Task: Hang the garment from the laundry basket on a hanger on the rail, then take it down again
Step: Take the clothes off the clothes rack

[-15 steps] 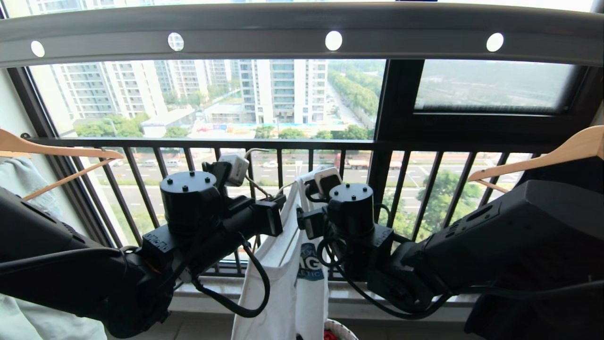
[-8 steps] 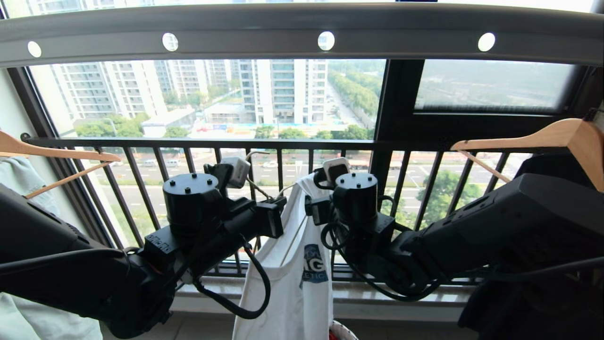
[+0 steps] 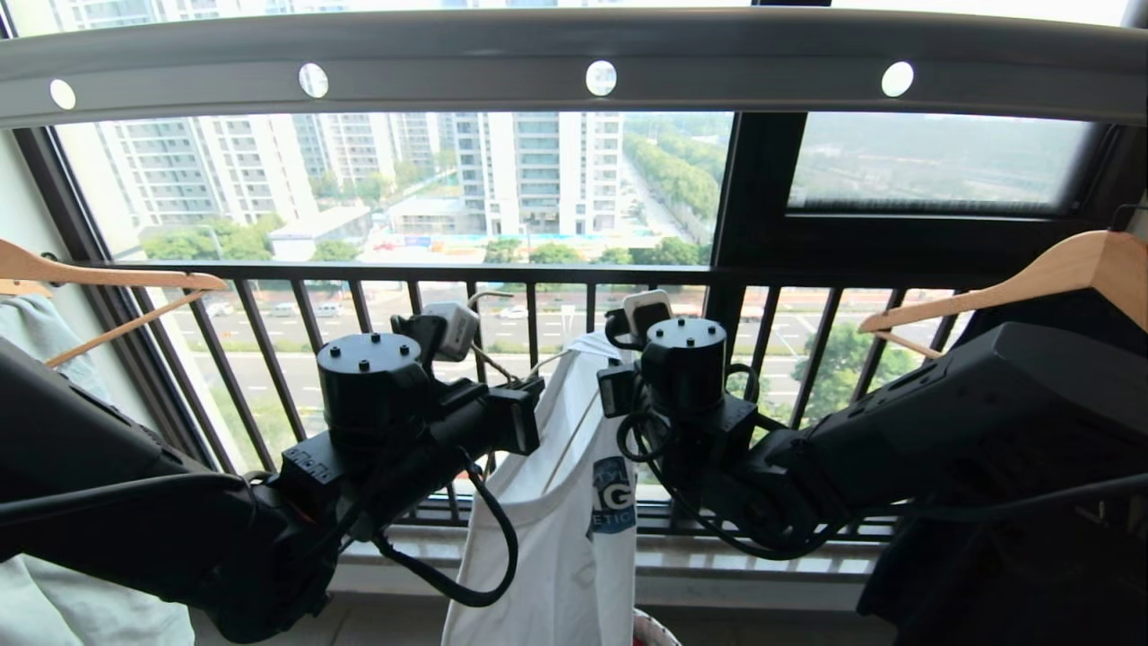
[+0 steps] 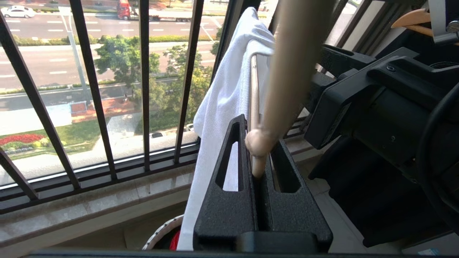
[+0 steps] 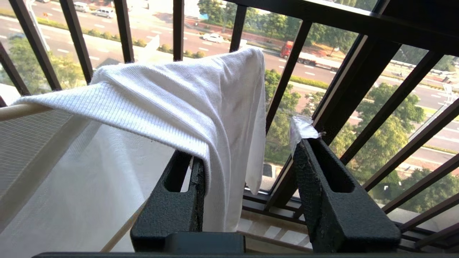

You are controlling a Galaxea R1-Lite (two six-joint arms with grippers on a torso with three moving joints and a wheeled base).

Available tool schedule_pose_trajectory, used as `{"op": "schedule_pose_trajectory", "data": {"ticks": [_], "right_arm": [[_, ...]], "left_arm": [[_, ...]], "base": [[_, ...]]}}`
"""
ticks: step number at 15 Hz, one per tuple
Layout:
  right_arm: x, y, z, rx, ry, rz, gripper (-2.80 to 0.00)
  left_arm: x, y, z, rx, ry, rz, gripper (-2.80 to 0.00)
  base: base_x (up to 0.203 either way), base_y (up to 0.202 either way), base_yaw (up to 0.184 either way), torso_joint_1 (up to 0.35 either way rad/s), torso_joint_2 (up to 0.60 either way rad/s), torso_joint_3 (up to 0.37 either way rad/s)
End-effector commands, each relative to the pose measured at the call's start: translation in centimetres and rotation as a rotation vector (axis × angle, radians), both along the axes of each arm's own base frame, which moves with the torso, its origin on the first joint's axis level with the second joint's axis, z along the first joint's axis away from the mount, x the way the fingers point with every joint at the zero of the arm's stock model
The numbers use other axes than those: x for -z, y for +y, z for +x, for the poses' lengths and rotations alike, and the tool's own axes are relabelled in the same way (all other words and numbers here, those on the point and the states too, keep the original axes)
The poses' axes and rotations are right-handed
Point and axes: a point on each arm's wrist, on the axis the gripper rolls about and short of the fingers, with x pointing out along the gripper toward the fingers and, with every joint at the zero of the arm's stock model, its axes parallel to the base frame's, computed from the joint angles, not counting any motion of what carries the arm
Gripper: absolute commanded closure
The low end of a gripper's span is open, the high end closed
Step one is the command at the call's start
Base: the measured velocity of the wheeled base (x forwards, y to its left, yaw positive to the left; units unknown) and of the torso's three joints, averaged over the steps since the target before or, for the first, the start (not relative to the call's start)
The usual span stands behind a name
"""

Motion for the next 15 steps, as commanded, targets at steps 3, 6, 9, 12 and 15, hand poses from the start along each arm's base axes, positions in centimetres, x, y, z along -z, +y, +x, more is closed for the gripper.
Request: {"op": "schedule_pose_trajectory", "data": {"ticks": [3, 6, 9, 12, 15], "right_arm": [[-1.4, -1.2, 1.1, 0.041, -0.040, 0.029, 0.00], [-2.4, -3.0, 2.9, 0.096, -0.073, 0.052, 0.00], [-2.8, -4.6, 4.5, 0.137, -0.089, 0.060, 0.00], [-1.8, -5.5, 6.2, 0.171, -0.086, 0.056, 0.00], [0.5, -5.3, 7.3, 0.176, -0.053, 0.034, 0.00]], "left_arm": [[0.9, -0.3, 0.0, 0.008, 0.022, 0.019, 0.00], [1.3, -0.4, -0.3, 0.019, 0.022, 0.045, 0.00], [0.8, -0.3, -0.5, 0.026, 0.006, 0.044, 0.00], [0.3, -0.4, -1.1, 0.042, -0.004, 0.034, 0.00], [-0.1, -0.3, -1.3, 0.042, -0.012, 0.023, 0.00]], "base": [[0.000, 0.000, 0.000, 0.000, 0.00, 0.000], [0.000, 0.000, 0.000, 0.000, 0.00, 0.000], [0.000, 0.000, 0.000, 0.000, 0.00, 0.000], [0.000, 0.000, 0.000, 0.000, 0.00, 0.000], [0.000, 0.000, 0.000, 0.000, 0.00, 0.000]]}}
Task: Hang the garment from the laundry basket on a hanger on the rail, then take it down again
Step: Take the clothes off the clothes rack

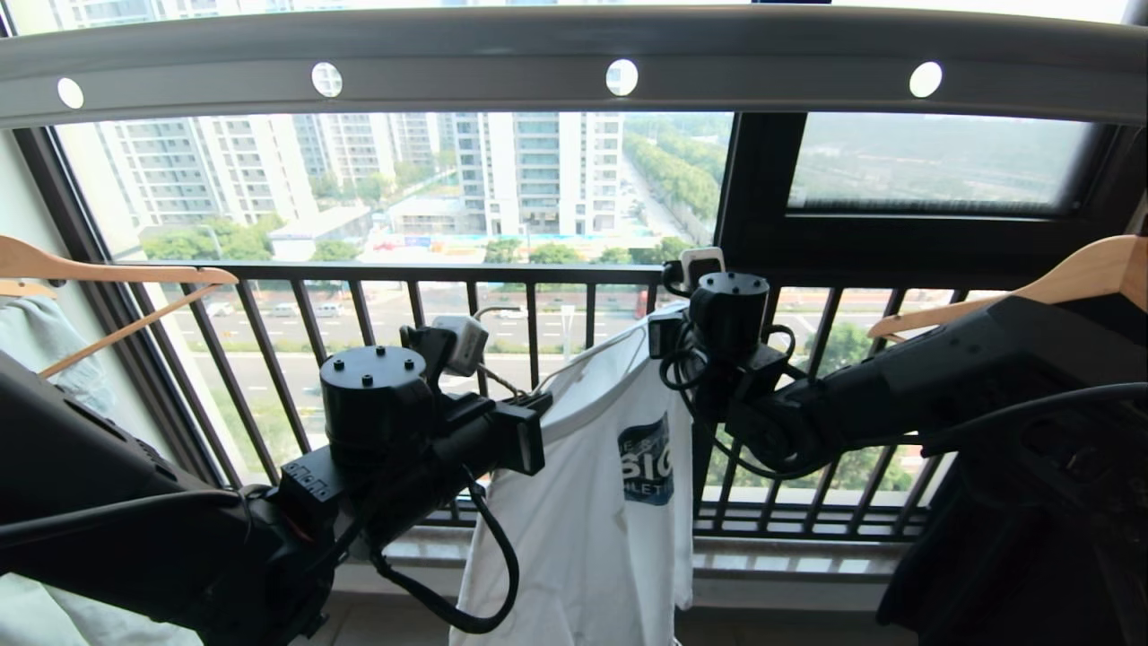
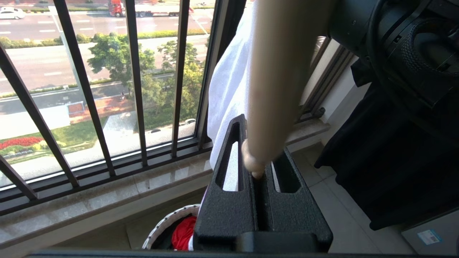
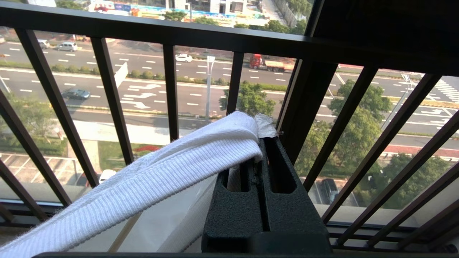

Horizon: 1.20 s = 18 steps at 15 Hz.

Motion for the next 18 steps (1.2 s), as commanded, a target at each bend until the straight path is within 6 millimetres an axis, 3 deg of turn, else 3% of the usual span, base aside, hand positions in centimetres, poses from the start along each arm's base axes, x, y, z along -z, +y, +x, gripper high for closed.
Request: {"op": "schedule_pose_trajectory", "data": {"ticks": [1, 5, 11, 18], "right_arm": [[2.2, 0.2, 0.9, 0.004, 0.031, -0.018, 0.00], [3.1, 0.2, 1.2, -0.004, 0.045, -0.025, 0.00], [0.9, -1.9, 2.9, 0.053, -0.028, 0.018, 0.00], [1.3, -2.4, 3.4, 0.066, -0.019, 0.012, 0.00]], "left_arm": [[-0.6, 0.1, -0.2, 0.001, -0.016, -0.015, 0.00], [-0.7, 0.1, -0.3, 0.002, -0.018, -0.017, 0.00], [0.5, -0.9, -1.2, 0.049, 0.013, 0.012, 0.00], [-0.1, -0.7, -1.6, 0.052, -0.001, 0.004, 0.00]], "base": [[0.000, 0.000, 0.000, 0.000, 0.00, 0.000], [0.000, 0.000, 0.000, 0.000, 0.00, 0.000], [0.000, 0.000, 0.000, 0.000, 0.00, 0.000], [0.000, 0.000, 0.000, 0.000, 0.00, 0.000]]}}
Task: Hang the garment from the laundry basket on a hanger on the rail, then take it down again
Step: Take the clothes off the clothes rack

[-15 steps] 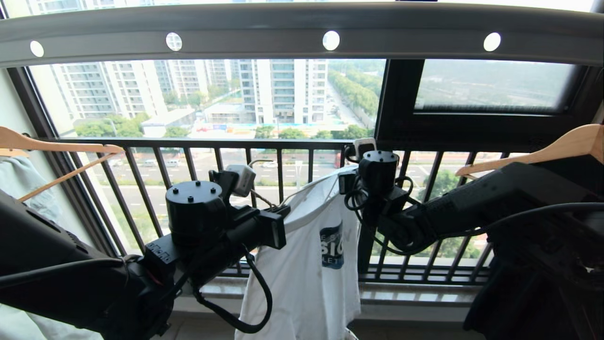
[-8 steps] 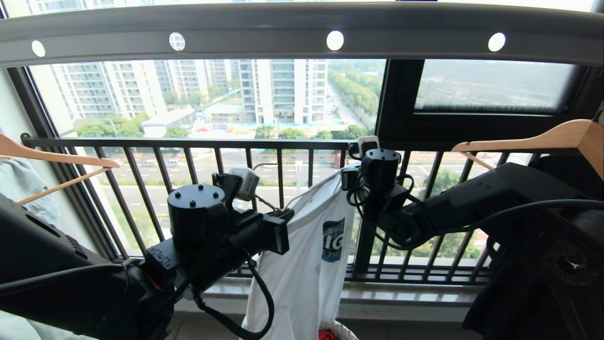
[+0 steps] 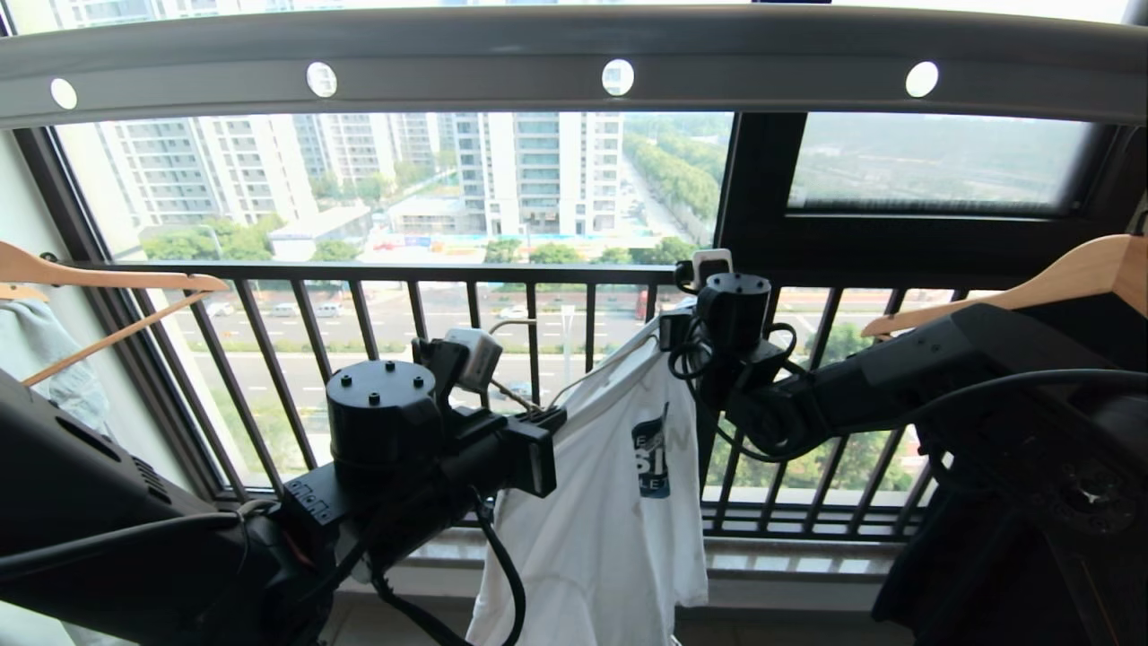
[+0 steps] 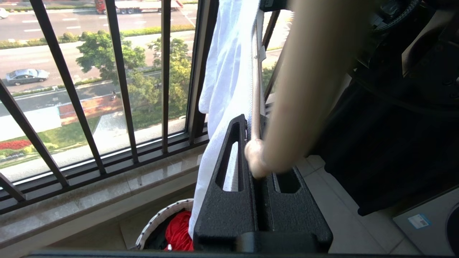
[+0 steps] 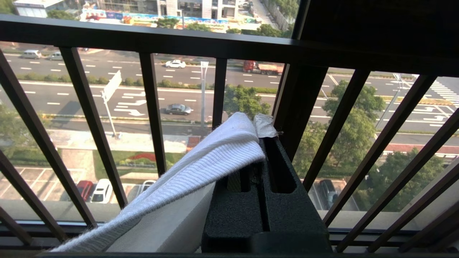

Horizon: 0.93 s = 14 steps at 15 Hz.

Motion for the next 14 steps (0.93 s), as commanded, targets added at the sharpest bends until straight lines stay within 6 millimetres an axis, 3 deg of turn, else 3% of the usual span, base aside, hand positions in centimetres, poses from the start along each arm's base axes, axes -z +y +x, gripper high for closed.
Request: {"op": "schedule_pose_trajectory", "data": {"ticks": [1, 10, 14], "right_arm": [[0.6, 0.0, 0.3, 0.007, 0.005, -0.004, 0.00], [2.5, 0.4, 0.3, -0.010, 0.046, -0.025, 0.00], [3.2, 1.7, -0.6, -0.040, 0.066, -0.035, 0.00]], "left_arm": [[-0.5, 0.2, -0.2, 0.000, -0.015, -0.013, 0.00], [-1.3, 0.3, -0.6, 0.000, -0.035, -0.028, 0.00], [-1.8, 0.7, -0.5, -0.016, -0.053, -0.034, 0.00]], "base": [[0.000, 0.000, 0.000, 0.000, 0.00, 0.000], [0.000, 0.000, 0.000, 0.000, 0.00, 0.000], [0.000, 0.000, 0.000, 0.000, 0.00, 0.000]]}}
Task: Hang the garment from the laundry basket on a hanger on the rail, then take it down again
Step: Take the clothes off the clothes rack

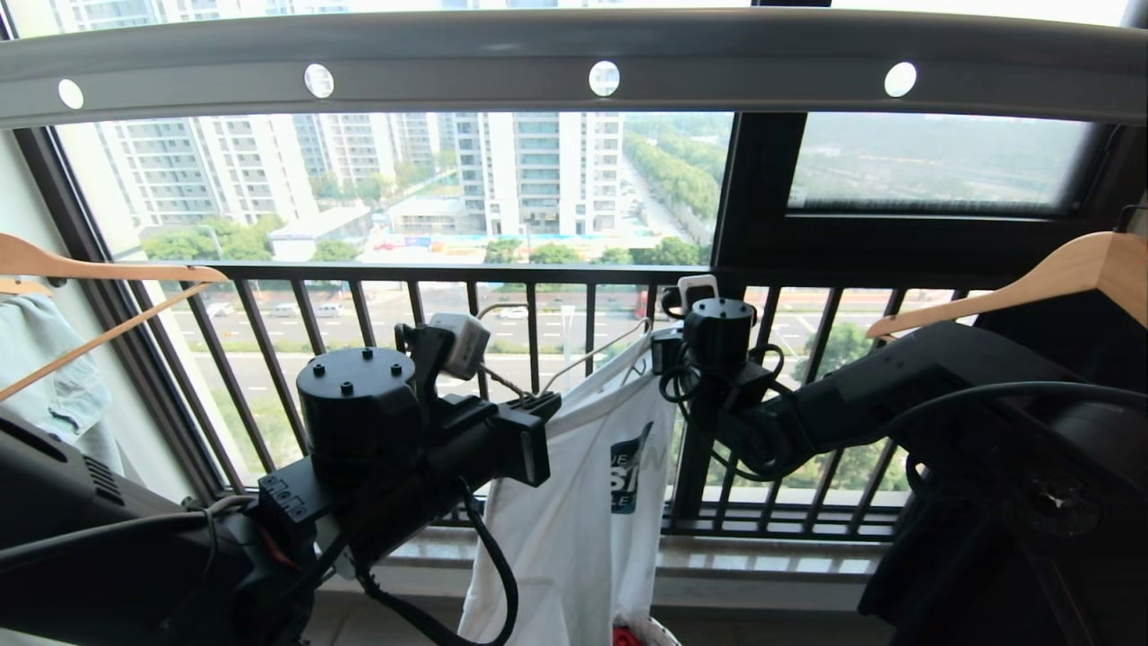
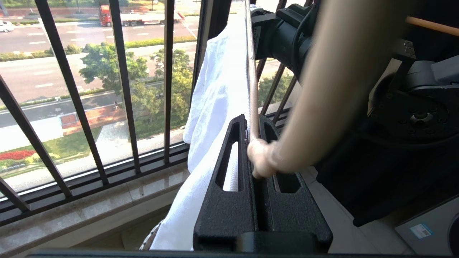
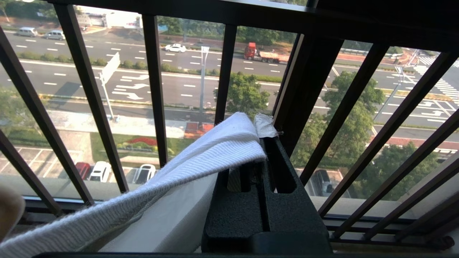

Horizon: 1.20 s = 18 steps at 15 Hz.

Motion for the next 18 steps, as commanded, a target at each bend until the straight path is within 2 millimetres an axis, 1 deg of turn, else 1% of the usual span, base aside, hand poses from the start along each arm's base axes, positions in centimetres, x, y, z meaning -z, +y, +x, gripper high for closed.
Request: {"op": "schedule_pose_trajectory", "data": {"ticks": [1, 3, 5, 8, 11, 14, 15, 17, 18], "right_arm": [[0.3, 0.8, -0.6, -0.020, 0.008, -0.006, 0.00], [-0.2, 1.0, -1.0, -0.028, 0.003, -0.003, 0.00], [-0.1, 1.4, -1.5, -0.038, 0.013, -0.007, 0.00], [0.2, 1.5, -1.7, -0.042, 0.022, -0.032, 0.00], [0.5, 1.7, -2.0, -0.051, 0.009, -0.052, 0.00], [0.8, 2.4, -2.5, -0.070, -0.016, -0.070, 0.00], [1.3, 2.9, -2.8, -0.083, -0.006, -0.076, 0.00], [2.2, 3.7, -3.1, -0.101, 0.002, -0.080, 0.00], [2.3, 4.2, -3.4, -0.113, -0.008, -0.077, 0.00]], "left_arm": [[-0.3, 0.2, 0.1, -0.006, -0.010, -0.009, 0.00], [-0.5, 0.2, 0.2, -0.011, -0.017, -0.013, 0.00], [-0.4, 0.5, 0.6, -0.027, -0.026, 0.000, 0.00], [0.3, 0.5, 1.1, -0.055, -0.036, 0.052, 0.00], [-0.2, 0.7, 1.1, -0.064, -0.050, 0.039, 0.00], [-1.1, 0.8, 1.3, -0.075, -0.120, -0.018, 0.00], [-1.3, 0.9, 1.3, -0.079, -0.144, -0.039, 0.00], [-1.3, 0.9, 1.3, -0.079, -0.142, -0.040, 0.00], [-1.3, 0.9, 1.4, -0.079, -0.142, -0.042, 0.00]], "base": [[0.000, 0.000, 0.000, 0.000, 0.00, 0.000], [0.000, 0.000, 0.000, 0.000, 0.00, 0.000], [0.000, 0.000, 0.000, 0.000, 0.00, 0.000], [0.000, 0.000, 0.000, 0.000, 0.00, 0.000], [0.000, 0.000, 0.000, 0.000, 0.00, 0.000], [0.000, 0.000, 0.000, 0.000, 0.00, 0.000], [0.000, 0.000, 0.000, 0.000, 0.00, 0.000], [0.000, 0.000, 0.000, 0.000, 0.00, 0.000], [0.000, 0.000, 0.000, 0.000, 0.00, 0.000]]}}
